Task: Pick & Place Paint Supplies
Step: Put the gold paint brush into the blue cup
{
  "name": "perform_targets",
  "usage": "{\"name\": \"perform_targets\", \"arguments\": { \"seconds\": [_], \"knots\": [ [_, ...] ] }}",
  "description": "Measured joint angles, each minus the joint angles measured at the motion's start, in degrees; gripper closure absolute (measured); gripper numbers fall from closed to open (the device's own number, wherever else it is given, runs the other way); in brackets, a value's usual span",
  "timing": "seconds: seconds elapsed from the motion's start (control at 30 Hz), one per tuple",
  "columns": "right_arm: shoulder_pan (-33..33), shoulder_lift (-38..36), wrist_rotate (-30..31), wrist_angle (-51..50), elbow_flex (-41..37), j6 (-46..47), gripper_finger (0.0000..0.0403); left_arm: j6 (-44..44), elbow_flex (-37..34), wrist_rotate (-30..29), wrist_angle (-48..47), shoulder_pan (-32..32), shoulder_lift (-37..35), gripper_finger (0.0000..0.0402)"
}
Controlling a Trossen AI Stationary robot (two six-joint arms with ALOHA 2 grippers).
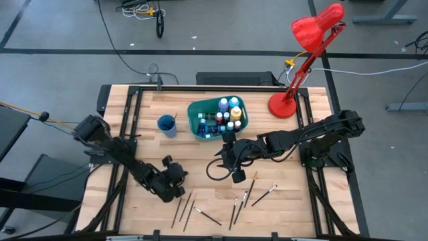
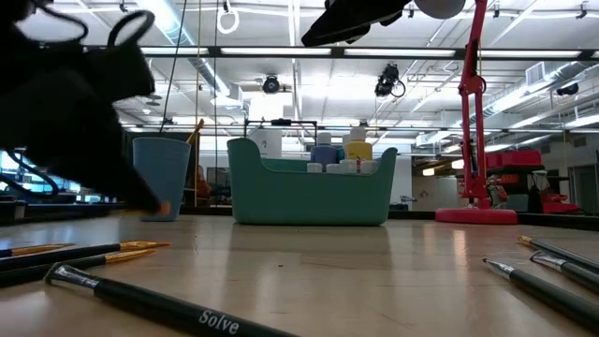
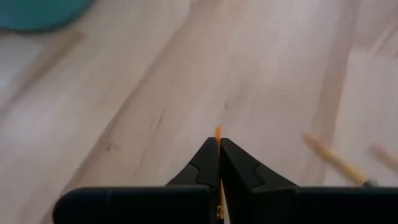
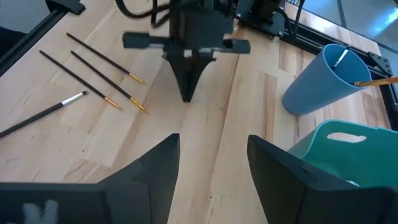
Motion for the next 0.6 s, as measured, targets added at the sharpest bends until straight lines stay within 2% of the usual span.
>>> {"name": "perform_targets", "arguments": {
  "seconds": [0.13,0.23,0.33,0.5,0.6],
  "knots": [
    [-0.02,0.0,0.02,0.0,0.01,-0.01,0.0211,1.51,0.02,-3.64,0.24,0.0,-4.95,0.0393],
    [-0.01,0.0,0.0,0.0,0.01,-0.01,0.0211,5.2,0.06,-8.77,0.41,-0.19,-10.03,0.0393],
    [-0.02,0.0,0.0,0.0,0.01,-0.01,0.0211,11.23,0.07,-15.98,0.48,-0.28,-16.19,0.0393],
    [-0.01,0.0,0.0,-0.01,0.01,0.01,0.0211,25.36,0.15,-33.09,1.39,-1.09,-27.4,0.0393],
    [0.0,0.0,0.01,0.0,0.01,0.01,0.0211,33.63,0.17,-39.62,1.77,-0.82,-32.95,0.0393]
  ]
}}
